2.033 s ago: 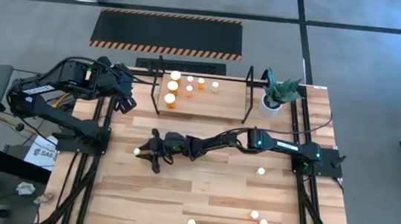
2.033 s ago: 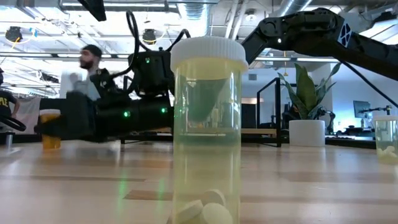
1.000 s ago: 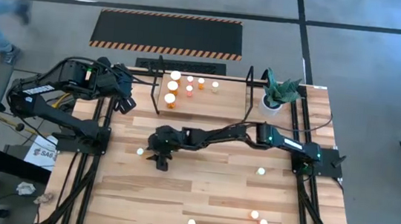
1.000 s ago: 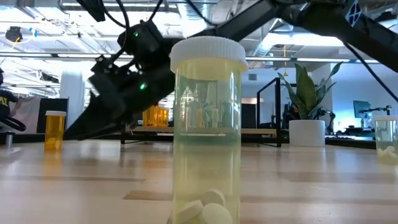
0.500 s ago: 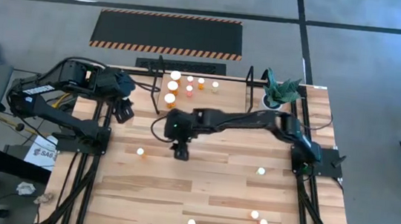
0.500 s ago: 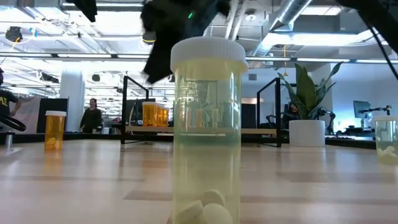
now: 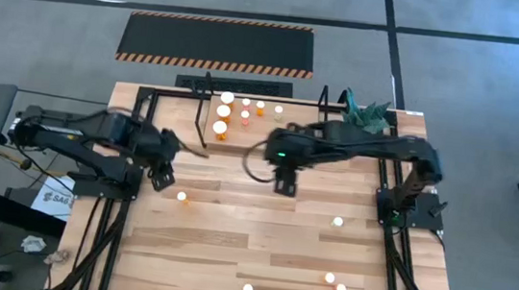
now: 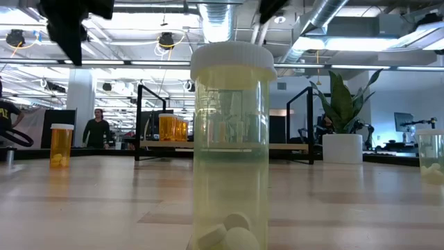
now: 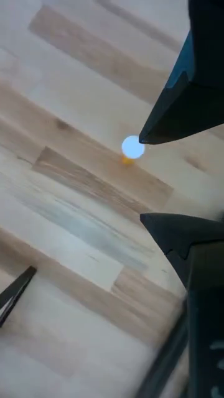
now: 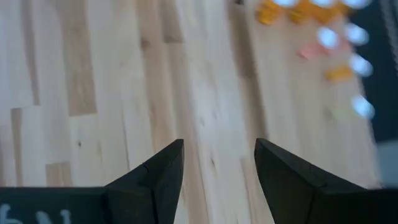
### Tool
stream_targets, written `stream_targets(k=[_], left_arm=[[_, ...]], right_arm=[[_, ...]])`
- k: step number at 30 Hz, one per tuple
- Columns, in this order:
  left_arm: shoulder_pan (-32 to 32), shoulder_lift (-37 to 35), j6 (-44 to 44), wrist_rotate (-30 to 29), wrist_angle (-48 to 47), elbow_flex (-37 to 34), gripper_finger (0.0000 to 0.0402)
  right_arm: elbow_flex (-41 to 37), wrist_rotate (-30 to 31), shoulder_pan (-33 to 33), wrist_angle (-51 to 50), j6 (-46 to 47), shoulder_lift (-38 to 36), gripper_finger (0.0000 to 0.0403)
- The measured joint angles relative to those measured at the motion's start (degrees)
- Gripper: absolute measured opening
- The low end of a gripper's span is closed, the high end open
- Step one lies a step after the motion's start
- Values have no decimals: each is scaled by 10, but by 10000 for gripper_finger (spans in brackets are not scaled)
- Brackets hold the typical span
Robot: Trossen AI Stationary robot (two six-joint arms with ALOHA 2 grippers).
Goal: Pick and place medicine bottles onto shelf by color
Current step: Put the top small orange pill bottle on the shelf aligned with the other small orange pill bottle
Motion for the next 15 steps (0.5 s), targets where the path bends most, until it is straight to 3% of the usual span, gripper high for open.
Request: stream_targets(k=[4,8,15], left_arm=[[-40,-17,-40,11,92,-86,178],[-78,-16,-56,23,138,-126,178],[-151,-10,29,41,202,-156,179]], right_arm=[[0,68,34,-64,87,-52,219],[0,136,76,-109,178,-87,219],[0,208,147,-183,299,-103,219]])
